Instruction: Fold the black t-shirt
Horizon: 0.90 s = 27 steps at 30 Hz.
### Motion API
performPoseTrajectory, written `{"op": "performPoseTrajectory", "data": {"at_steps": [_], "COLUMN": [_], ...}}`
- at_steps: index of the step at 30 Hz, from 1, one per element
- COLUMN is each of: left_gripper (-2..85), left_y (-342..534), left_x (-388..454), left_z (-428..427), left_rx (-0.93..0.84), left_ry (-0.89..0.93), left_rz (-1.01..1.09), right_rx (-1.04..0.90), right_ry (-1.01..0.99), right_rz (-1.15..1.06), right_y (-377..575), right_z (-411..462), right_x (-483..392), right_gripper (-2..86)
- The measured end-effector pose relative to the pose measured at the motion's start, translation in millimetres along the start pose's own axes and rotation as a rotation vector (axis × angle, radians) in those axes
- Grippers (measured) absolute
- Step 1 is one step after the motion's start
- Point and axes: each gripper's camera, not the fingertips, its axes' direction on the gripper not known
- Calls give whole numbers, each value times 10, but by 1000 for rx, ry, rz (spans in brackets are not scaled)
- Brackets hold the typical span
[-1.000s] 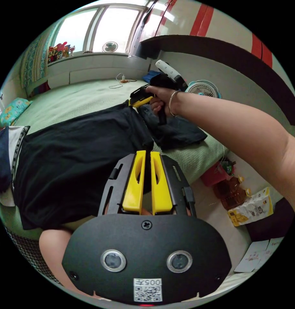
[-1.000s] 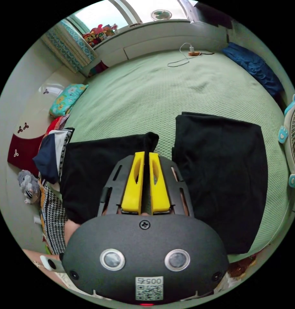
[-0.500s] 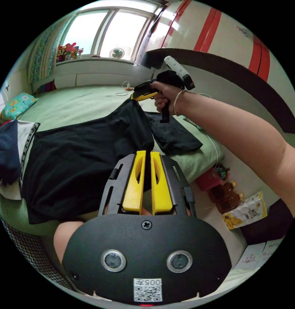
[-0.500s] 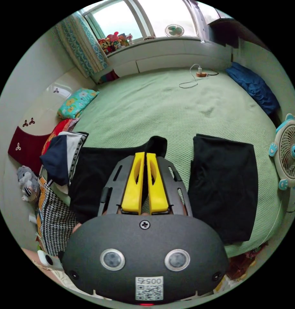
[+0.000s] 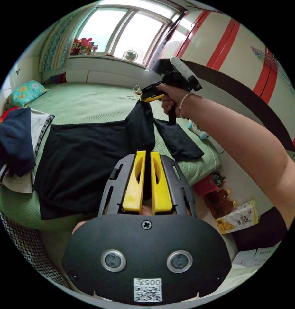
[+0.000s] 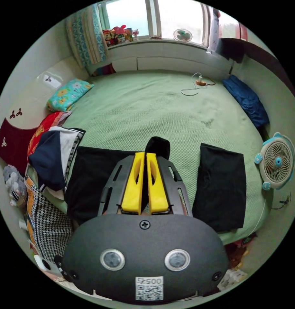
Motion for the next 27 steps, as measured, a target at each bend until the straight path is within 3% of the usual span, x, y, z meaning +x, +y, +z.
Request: {"op": "performPoseTrajectory", "data": {"at_steps": [5, 9, 15, 27], "left_gripper": [40, 41, 40, 41], "left_y": [-113, -129, -110, -134], "left_x": [289, 482, 529, 478], "left_z": [362, 651, 813, 728], "left_rx": [-57, -115, -148, -130], "left_ry": [69, 61, 74, 54], "left_rz": [45, 75, 55, 57], "right_rx": [-67, -161, -212, -294], "right_ry": [-28, -239, -391, -620], "right_rz": [126, 279, 331, 302], "right_y": [149, 422, 742, 913], "right_z": [228, 542, 887, 1510], "right_x": [828, 1708, 2531, 2915], "right_gripper": [-12, 37, 84, 111]}}
